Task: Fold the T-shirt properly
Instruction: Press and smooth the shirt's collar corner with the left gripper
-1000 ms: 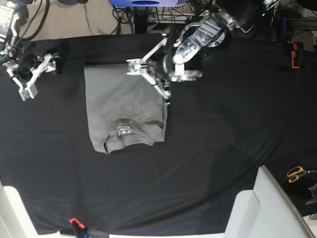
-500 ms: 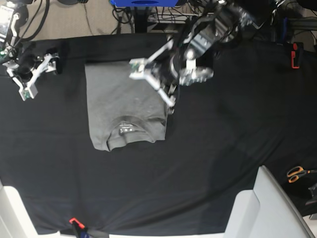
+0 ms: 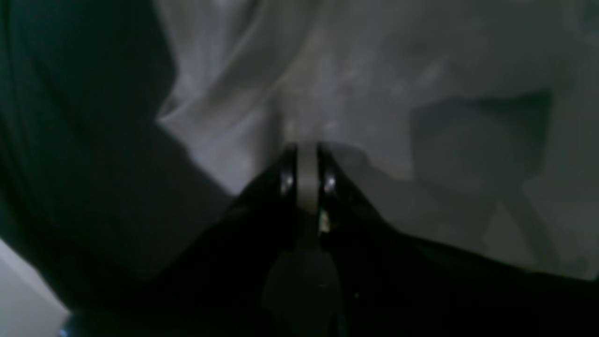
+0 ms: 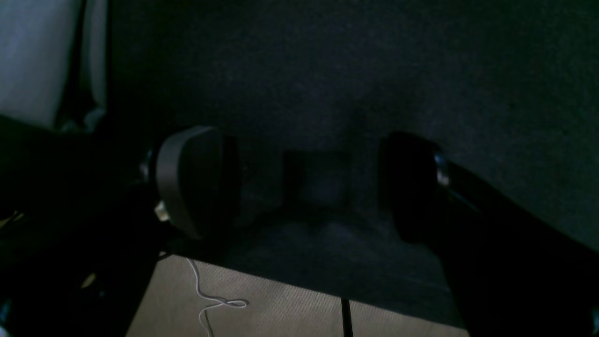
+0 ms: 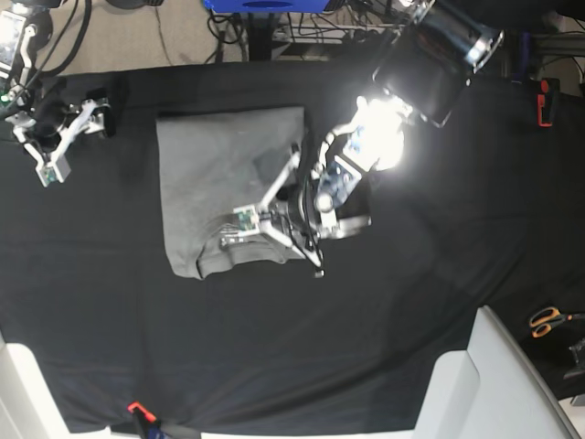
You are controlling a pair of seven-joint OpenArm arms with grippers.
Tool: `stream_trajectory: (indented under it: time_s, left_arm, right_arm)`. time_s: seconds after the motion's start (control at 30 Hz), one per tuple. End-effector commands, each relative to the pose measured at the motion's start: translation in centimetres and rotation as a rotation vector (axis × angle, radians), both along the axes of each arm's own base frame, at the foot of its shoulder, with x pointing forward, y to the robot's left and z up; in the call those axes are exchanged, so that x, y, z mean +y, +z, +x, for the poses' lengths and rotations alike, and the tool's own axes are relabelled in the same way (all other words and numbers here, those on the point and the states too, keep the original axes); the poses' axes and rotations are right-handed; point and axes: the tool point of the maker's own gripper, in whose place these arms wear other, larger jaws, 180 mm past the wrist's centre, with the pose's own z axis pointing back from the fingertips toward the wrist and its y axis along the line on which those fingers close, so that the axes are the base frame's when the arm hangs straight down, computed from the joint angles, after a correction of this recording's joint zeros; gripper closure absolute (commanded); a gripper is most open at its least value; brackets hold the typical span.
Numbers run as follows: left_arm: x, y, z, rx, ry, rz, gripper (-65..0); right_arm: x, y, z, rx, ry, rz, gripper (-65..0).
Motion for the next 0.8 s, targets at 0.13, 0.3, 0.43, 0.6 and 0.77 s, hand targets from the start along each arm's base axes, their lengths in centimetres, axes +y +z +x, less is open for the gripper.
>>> stream_trajectory:
  time_s: [0.13,0.3,0.43,0.6,0.77]
  left_arm:
    - [-0.3,0.0,2.5,-0.01,-0.007,-0.06,0.0]
    - [1.3,-2.4,3.3,0.064,0.045,-0.095,0.0]
    - [1.8,-1.6,4.7,0.041,0.049,-0.097,0.0]
    - [0.7,1.9,6.7,-0.064,0.017,-0.129,0.0]
    - [-1.1,5.7,6.5,-0.166,-0.012,-0.11,0.0]
  right_arm:
    - [-0.5,0.8,0.8,-0.036,0.001,-0.007,-51.5]
    - [-0.5,0.8,0.8,-0.036,0.001,-0.007,-51.5]
    - [-0.5,0.8,0.8,-0.036,0.001,-0.007,-51.5]
    - [-0.4,0.8,0.8,-0.035,0.003,-0.007,-51.5]
    - [-0.4,1.0,1.0,-0.039,0.007,-0.011,-51.5]
